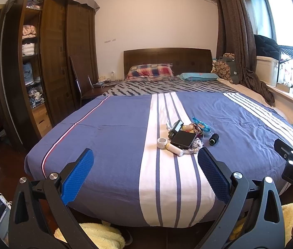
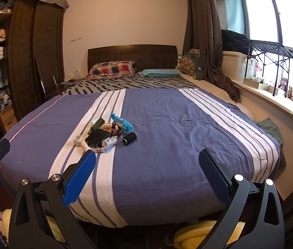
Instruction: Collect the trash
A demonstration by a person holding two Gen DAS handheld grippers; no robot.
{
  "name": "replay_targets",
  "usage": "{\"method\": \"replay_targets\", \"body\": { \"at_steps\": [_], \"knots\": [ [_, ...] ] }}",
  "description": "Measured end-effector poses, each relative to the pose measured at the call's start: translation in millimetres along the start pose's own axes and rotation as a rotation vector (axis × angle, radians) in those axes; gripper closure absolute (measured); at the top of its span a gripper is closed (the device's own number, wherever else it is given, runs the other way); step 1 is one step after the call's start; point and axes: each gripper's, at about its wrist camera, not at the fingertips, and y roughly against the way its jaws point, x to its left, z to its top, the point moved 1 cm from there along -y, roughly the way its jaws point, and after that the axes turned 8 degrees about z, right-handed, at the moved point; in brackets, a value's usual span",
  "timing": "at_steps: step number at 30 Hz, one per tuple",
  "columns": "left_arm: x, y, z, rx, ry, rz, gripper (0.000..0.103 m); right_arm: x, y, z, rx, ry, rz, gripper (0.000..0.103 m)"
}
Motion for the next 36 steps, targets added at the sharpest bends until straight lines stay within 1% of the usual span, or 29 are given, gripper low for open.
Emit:
{"method": "replay_targets", "body": {
  "at_steps": [24,32,36],
  "knots": [
    [0.6,-1.5,-0.9,0.006,0.002,0.001,0.008,-0.8,-1.3,0.1,0.003,-0.009,-0.002,0.003],
    [-3.6,-15.2,-5.1,0.033,-0.010,0.001,0.008,-5.3,-15.5,-4.7,0.027,-0.020,0.002,0.003],
    [-3.0,-27.0,-5.9,0.040,-0.009,0.000,0.008,-6.4,-27.1,-3.9,0.021,-0.012,0.037,0.003]
  ]
}}
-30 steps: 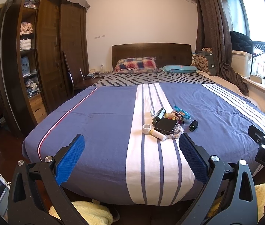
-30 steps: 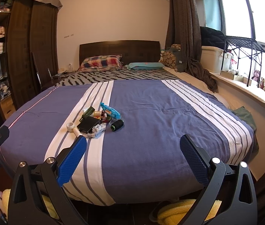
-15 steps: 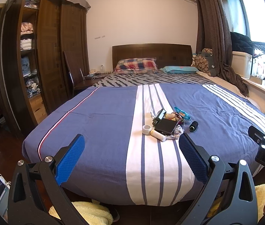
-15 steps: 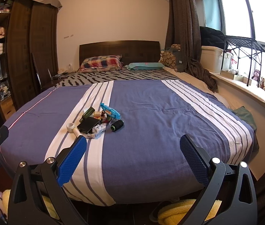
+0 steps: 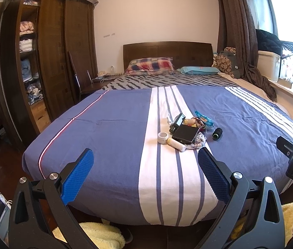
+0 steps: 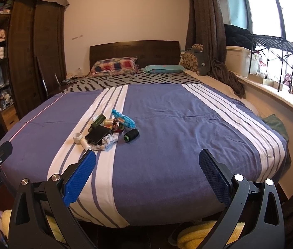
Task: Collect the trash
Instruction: 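Grasp the white tube with the left tool while the right tool grasps the black thread spool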
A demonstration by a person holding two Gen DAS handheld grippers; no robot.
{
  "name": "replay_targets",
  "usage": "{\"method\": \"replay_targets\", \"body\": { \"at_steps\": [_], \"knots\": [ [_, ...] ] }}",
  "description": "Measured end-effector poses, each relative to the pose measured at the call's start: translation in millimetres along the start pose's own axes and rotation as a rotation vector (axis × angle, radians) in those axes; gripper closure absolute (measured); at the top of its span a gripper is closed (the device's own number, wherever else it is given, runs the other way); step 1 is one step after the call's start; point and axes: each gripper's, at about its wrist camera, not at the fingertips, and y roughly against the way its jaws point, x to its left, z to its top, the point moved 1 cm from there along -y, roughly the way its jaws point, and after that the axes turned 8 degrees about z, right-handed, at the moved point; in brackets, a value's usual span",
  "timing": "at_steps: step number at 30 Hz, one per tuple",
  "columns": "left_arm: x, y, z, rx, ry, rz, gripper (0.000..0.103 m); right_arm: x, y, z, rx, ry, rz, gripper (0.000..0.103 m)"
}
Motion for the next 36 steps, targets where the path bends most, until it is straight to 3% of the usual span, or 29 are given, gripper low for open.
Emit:
{"method": "replay_targets", "body": {
  "at_steps": [10,21,29,36],
  "knots": [
    [-6.8,-63.1,2.2,0.022,-0.041,0.001,0.008,-0.9,-54.1,-1.3,0.028,0.043,0.026,0.003],
    [-30.4,-146.9,-15.2,0.186,-0.074,-0.072,0.008,-14.2,-155.2,-8.1,0.171,-0.027,0.097,0.004],
    [-60.0,-183.7,-18.1,0.228,-0.116,-0.124,0.009,-16.0,-222.2,5.5,0.242,-0.067,0.155,0.030],
    [-77.1,-218.0,-19.4,0.277,-0.112,-0.147,0.016,-15.4,-263.1,8.5,0.292,-0.106,0.128,0.043]
  ]
}}
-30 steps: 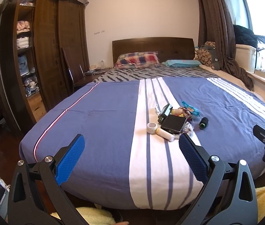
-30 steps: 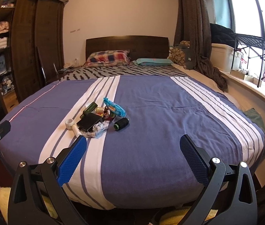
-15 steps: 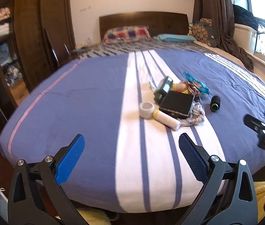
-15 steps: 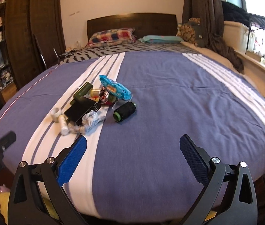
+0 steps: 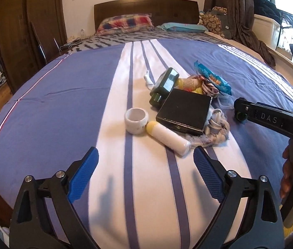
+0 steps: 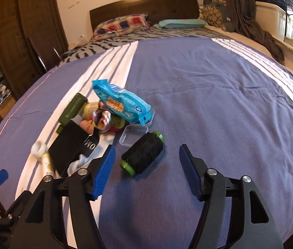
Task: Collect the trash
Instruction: 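Grasp the white tube with the left tool while the right tool grasps the black thread spool, then carry the tube and spool down to the black bin and open both tools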
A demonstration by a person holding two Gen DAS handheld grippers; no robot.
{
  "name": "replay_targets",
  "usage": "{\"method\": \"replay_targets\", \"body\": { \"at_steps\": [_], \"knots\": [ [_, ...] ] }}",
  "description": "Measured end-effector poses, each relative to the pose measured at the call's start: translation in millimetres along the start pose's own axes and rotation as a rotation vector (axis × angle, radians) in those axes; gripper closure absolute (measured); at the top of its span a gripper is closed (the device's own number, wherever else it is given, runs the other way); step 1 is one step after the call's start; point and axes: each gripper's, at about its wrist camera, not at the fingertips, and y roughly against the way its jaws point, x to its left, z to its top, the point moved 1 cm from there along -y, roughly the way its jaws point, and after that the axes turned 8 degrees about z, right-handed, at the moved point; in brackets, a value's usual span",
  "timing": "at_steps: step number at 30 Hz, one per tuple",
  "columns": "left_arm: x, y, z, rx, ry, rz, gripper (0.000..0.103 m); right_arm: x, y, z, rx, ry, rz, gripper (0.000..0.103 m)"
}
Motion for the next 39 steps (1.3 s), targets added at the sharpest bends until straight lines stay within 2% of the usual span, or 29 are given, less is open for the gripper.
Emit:
{"method": "replay_targets", "body": {
  "at_steps": [7,10,16,19,21,24,31,39],
  "knots": [
    [-11.3,-30.4,11.3,0.037,0.008,0.007,0.019,1.6,-16.5,-0.4,0.027,0.004,-0.001,0.052],
    [-11.7,-41.6,14.4,0.059,0.023,0.015,0.024,-0.9,-20.2,1.7,0.025,0.000,-0.005,0.056],
    [-0.7,-54.7,13.7,0.095,0.054,0.018,0.039,-11.0,-15.7,2.3,0.020,0.000,-0.005,0.057],
    [5.1,-57.1,14.3,0.091,0.063,0.019,0.051,-14.6,-11.1,-0.1,0.013,0.005,-0.007,0.057],
    [9.7,-57.5,14.8,0.088,0.068,0.022,0.067,-15.9,-6.8,-2.9,0.007,0.006,-0.009,0.057],
    [17.0,-57.1,15.1,0.085,0.077,0.014,0.085,-16.2,-1.1,-7.0,-0.001,0.013,-0.013,0.057],
    [25.3,-41.0,7.8,0.056,0.076,-0.011,0.085,-14.2,21.6,-16.3,-0.031,0.029,-0.010,0.057],
    [30.0,12.0,-8.0,0.004,0.071,-0.035,0.086,-0.4,66.0,-25.5,-0.075,0.064,0.016,0.057]
  ]
}}
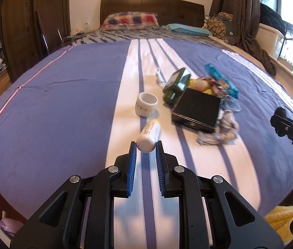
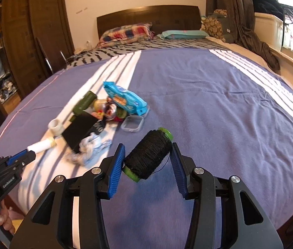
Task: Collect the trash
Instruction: 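Carry the tube and spool down to the black bin and open both tools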
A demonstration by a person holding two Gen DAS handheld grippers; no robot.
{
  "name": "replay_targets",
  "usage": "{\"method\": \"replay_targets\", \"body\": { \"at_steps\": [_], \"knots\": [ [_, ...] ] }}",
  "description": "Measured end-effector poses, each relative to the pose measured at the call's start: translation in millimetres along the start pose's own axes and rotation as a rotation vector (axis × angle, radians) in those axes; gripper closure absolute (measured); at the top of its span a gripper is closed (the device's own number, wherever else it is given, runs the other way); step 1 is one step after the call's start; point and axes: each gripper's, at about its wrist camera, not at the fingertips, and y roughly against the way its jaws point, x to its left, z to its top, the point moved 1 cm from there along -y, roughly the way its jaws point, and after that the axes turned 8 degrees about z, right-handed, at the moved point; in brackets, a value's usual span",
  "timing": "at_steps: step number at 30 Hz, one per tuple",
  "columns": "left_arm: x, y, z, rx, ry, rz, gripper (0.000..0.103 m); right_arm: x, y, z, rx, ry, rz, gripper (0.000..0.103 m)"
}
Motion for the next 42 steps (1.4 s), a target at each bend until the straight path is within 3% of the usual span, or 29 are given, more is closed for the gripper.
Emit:
{"method": "replay_targets", "body": {
  "at_steps": [9,21,29,42],
  "knots": [
    [-1.4,83.1,-17.4,-0.099,-0.020,-0.033,0.087,22.6,68.5,-16.6,-0.060,0.044,0.048,0.057],
    [-12.9,140.8,-68.5,-0.106,-0.040,-0.099,0.087,36.6,129.2,-80.5,-0.043,0.056,0.067,0.057],
    [-25.4,125.9,-119.1,-0.003,-0.080,-0.135,0.087,40.9,114.1,-130.2,0.072,0.067,0.064,0.057],
    [-44.9,36.1,-192.0,0.294,-0.131,-0.183,0.087,23.2,42.5,-201.8,0.349,0.001,0.108,0.057]
  ]
}}
